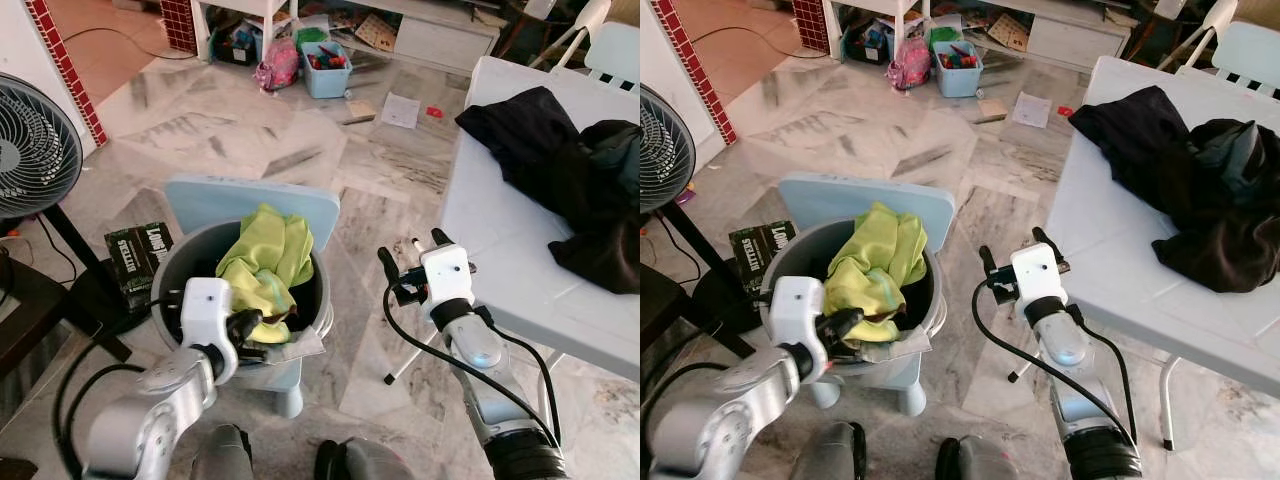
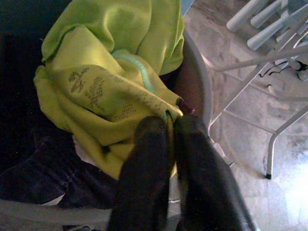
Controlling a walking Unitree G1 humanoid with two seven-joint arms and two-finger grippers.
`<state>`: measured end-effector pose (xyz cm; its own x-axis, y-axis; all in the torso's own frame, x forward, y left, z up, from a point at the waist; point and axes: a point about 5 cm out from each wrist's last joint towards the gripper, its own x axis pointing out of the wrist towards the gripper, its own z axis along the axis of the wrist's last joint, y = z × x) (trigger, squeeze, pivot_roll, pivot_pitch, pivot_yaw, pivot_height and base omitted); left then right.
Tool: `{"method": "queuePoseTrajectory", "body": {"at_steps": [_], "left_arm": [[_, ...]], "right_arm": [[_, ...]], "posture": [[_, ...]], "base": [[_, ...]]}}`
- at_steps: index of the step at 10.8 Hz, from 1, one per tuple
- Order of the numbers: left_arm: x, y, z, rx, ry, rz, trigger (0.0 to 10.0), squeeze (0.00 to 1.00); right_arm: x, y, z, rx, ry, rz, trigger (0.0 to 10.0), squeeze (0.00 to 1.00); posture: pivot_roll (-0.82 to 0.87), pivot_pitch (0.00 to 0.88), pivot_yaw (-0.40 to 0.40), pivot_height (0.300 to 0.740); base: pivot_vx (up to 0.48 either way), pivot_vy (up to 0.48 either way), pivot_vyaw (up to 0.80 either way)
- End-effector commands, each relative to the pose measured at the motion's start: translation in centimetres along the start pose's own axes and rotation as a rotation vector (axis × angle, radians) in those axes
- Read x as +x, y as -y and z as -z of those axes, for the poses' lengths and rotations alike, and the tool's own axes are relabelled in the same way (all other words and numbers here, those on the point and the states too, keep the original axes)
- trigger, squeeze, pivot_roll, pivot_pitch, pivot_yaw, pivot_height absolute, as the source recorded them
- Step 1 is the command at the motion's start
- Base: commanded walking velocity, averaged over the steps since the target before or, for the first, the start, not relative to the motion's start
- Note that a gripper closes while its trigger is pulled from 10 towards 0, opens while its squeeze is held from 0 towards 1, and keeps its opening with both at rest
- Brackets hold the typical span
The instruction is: Hang hanger
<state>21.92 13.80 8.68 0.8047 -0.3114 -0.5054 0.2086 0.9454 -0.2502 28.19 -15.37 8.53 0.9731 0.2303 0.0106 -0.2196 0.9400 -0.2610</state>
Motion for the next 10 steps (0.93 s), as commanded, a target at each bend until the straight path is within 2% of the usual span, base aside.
{"method": "queuePoseTrajectory", "body": {"at_steps": [1,3,4,5,6,7,8,9,10], "left_arm": [[-0.7,-0.2,0.6,0.046,-0.03,-0.009,10.0,1.0],[-1.9,-3.6,2.6,0.058,-0.072,-0.257,10.0,1.0],[-2.6,-5.5,3.5,0.01,-0.083,-0.399,10.0,1.0],[-3.1,-7.2,5.1,-0.034,-0.136,-0.501,10.0,1.0],[-3.3,-8.3,5.0,0.02,-0.106,-0.564,10.0,1.0],[-2.6,-8.0,2.5,0.071,0.02,-0.532,10.0,1.0],[-1.5,-7.8,-0.9,0.103,0.148,-0.497,10.0,1.0],[-1.0,-8.2,-2.7,0.126,0.208,-0.499,10.0,1.0],[0.4,-8.6,-4.5,0.132,0.238,-0.462,10.0,1.0]], "right_arm": [[-0.3,0.1,0.4,-0.006,-0.017,0.003,10.0,0.0],[-0.2,0.2,0.4,-0.008,-0.018,0.004,10.0,0.0],[-0.2,0.2,0.6,-0.01,-0.023,0.003,10.0,0.0],[-0.2,0.1,0.6,-0.014,-0.025,-0.002,10.0,0.0],[-0.2,0.1,0.6,-0.017,-0.023,-0.004,10.0,0.0],[-0.2,0.2,0.5,-0.019,-0.023,-0.003,10.0,0.0],[-0.2,0.3,0.5,-0.023,-0.022,-0.004,10.0,0.0],[-0.2,0.2,0.5,-0.024,-0.02,-0.006,10.0,0.0],[0.0,0.1,0.4,-0.026,-0.018,-0.009,10.0,0.0]], "posture": [[0.07,0.107,-0.103,0.74],[0.07,0.113,-0.104,0.74],[0.08,0.116,-0.107,0.74],[0.07,0.117,-0.109,0.74],[0.07,0.117,-0.111,0.74],[0.07,0.117,-0.112,0.74],[0.07,0.116,-0.113,0.74],[0.07,0.116,-0.113,0.74],[0.06,0.113,-0.117,0.74]], "base": [[0.0,0.0,0.0],[0.0,0.0,0.0],[0.0,0.0,0.0],[0.0,0.0,0.0],[0.0,0.0,0.0],[0.0,0.0,0.0],[0.0,0.0,0.0],[0.0,0.0,0.0],[0.0,0.0,0.0]]}}
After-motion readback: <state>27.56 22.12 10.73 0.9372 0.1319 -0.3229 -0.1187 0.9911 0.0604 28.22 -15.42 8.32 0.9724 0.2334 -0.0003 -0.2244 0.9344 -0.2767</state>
